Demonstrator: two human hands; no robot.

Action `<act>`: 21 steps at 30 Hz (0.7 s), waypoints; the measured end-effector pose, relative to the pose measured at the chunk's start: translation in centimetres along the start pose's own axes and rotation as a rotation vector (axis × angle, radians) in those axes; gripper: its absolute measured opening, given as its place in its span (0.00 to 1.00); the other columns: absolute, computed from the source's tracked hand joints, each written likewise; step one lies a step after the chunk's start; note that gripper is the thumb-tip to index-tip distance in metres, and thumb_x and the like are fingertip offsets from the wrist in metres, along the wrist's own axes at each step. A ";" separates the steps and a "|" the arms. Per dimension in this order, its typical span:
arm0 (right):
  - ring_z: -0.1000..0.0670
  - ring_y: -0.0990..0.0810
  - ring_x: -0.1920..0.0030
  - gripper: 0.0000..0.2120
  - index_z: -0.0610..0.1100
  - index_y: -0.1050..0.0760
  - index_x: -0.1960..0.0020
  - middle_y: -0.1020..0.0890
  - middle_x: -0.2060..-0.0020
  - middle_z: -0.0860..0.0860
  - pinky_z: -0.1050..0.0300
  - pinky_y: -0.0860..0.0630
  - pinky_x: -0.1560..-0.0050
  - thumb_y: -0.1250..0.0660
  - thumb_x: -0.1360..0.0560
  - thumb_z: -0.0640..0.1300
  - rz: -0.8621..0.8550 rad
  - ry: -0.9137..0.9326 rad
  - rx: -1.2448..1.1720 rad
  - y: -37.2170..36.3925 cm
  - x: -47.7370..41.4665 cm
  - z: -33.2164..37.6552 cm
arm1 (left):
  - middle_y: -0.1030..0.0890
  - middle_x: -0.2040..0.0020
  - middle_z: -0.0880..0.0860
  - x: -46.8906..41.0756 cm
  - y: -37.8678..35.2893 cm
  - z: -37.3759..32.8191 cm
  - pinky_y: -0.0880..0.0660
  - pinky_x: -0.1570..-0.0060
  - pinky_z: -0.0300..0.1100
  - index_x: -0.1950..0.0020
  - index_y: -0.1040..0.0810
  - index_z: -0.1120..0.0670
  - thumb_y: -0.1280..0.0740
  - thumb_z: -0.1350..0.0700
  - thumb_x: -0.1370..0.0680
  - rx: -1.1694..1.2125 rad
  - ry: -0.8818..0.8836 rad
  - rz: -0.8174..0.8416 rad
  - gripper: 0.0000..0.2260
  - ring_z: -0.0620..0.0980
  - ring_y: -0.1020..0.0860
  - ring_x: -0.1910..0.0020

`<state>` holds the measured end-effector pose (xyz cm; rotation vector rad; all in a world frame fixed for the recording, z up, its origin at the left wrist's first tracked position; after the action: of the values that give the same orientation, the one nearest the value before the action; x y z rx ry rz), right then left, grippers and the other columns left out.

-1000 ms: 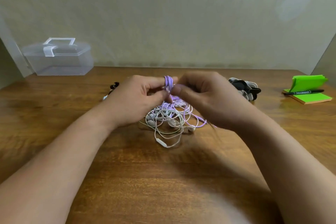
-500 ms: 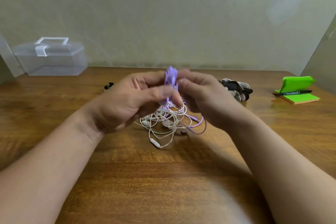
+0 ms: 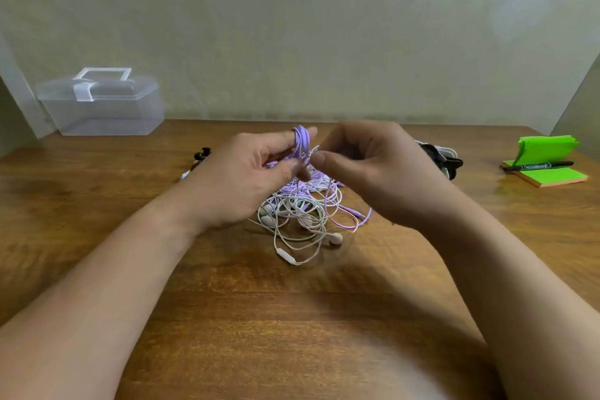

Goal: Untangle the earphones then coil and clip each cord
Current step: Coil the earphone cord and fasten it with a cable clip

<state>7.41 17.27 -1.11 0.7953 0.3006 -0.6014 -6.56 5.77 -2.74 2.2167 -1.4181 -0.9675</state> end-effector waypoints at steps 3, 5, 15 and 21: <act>0.49 0.23 0.63 0.06 0.46 0.18 0.54 0.15 0.61 0.42 0.48 0.28 0.63 0.25 0.21 0.47 0.016 0.009 -0.138 0.7 -0.1 0.0 | 0.16 0.40 0.53 0.3 -0.8 -0.5 0.28 0.29 0.58 0.34 0.19 0.56 0.37 0.56 0.14 -0.005 -0.004 0.157 0.12 0.53 0.21 0.35; 0.51 0.19 0.61 0.04 0.44 0.18 0.53 0.13 0.59 0.44 0.54 0.26 0.60 0.26 0.21 0.44 0.063 0.027 -0.208 0.8 -0.1 0.2 | 0.16 0.42 0.56 0.6 -1.2 -1.0 0.28 0.33 0.62 0.38 0.19 0.57 0.38 0.53 0.14 -0.031 -0.008 0.228 0.12 0.57 0.21 0.37; 0.48 0.29 0.68 0.07 0.45 0.17 0.51 0.22 0.64 0.50 0.58 0.34 0.66 0.29 0.22 0.48 0.100 -0.093 -0.578 0.0 -0.3 -0.9 | 0.20 0.56 0.50 1.6 -2.4 -2.8 0.40 0.72 0.32 0.37 0.19 0.60 0.38 0.56 0.15 0.414 -0.076 0.436 0.13 0.42 0.34 0.71; 0.53 0.30 0.68 0.11 0.45 0.19 0.53 0.22 0.64 0.50 0.58 0.28 0.64 0.36 0.15 0.43 0.119 -0.148 -0.633 -3.3 -0.3 -1.5 | 0.17 0.45 0.56 -0.2 -1.3 -1.0 0.47 0.76 0.35 0.33 0.20 0.56 0.37 0.56 0.16 0.670 -0.047 0.018 0.14 0.42 0.40 0.77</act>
<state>5.15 16.72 -3.85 0.1567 0.2831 -0.4127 -5.10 6.46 -2.75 2.6275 -2.0007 -0.5855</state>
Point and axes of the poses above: each hand's wrist, its own x-axis away from the middle knuckle, its own y-axis out of the back of the hand, z = x × y, the point moved 6 cm from there along -x, towards the middle knuckle
